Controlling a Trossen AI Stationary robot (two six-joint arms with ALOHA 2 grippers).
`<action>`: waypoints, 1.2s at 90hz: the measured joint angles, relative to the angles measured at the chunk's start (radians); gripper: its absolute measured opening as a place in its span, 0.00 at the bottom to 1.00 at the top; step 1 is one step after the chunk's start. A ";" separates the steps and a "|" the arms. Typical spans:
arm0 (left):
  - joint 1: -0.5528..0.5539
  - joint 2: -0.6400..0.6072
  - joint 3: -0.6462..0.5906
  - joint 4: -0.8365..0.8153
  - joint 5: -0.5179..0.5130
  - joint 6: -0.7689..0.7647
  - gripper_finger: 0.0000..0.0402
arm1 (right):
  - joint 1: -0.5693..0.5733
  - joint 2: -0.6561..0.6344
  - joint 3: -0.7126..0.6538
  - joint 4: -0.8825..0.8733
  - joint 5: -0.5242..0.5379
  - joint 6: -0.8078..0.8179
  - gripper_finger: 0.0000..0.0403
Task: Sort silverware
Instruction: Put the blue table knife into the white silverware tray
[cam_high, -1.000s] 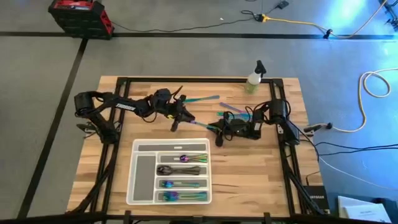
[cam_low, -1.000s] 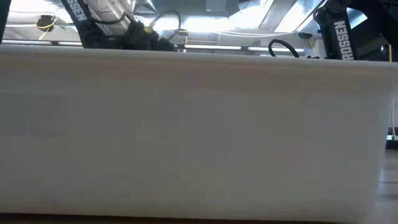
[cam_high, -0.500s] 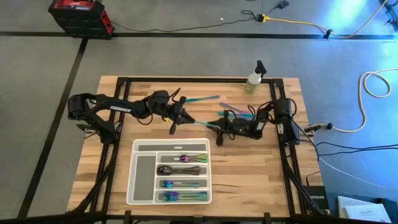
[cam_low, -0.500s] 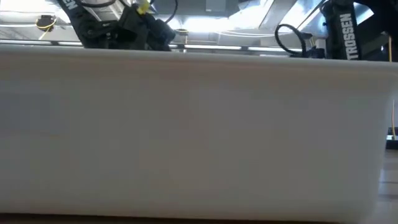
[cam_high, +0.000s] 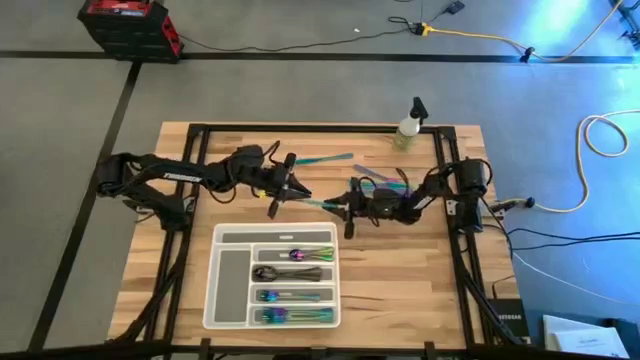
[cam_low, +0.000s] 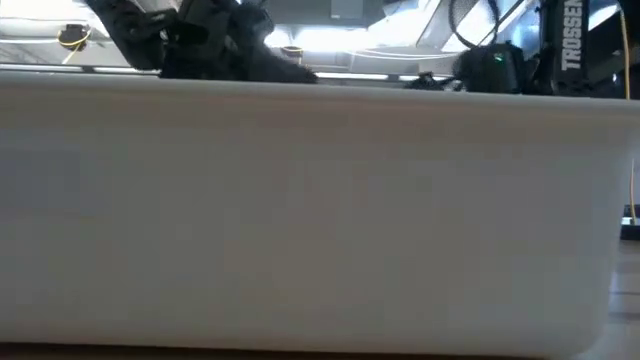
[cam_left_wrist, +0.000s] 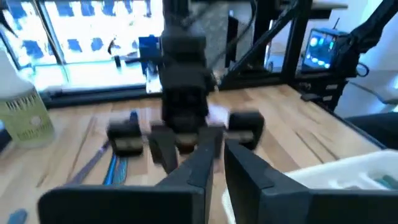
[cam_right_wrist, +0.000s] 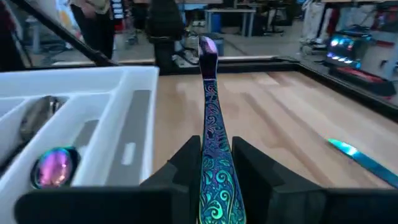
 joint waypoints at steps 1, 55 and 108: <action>-0.001 -0.005 0.000 0.001 -0.001 0.000 0.06 | 0.004 0.000 0.009 -0.016 -0.001 0.000 0.14; -0.126 -0.163 0.001 -0.077 -0.085 0.051 0.06 | 0.151 0.025 0.526 -0.804 -0.005 -0.131 0.14; -0.242 -0.163 0.001 -0.152 -0.330 0.161 0.06 | 0.150 0.025 0.546 -0.994 0.066 -0.011 0.14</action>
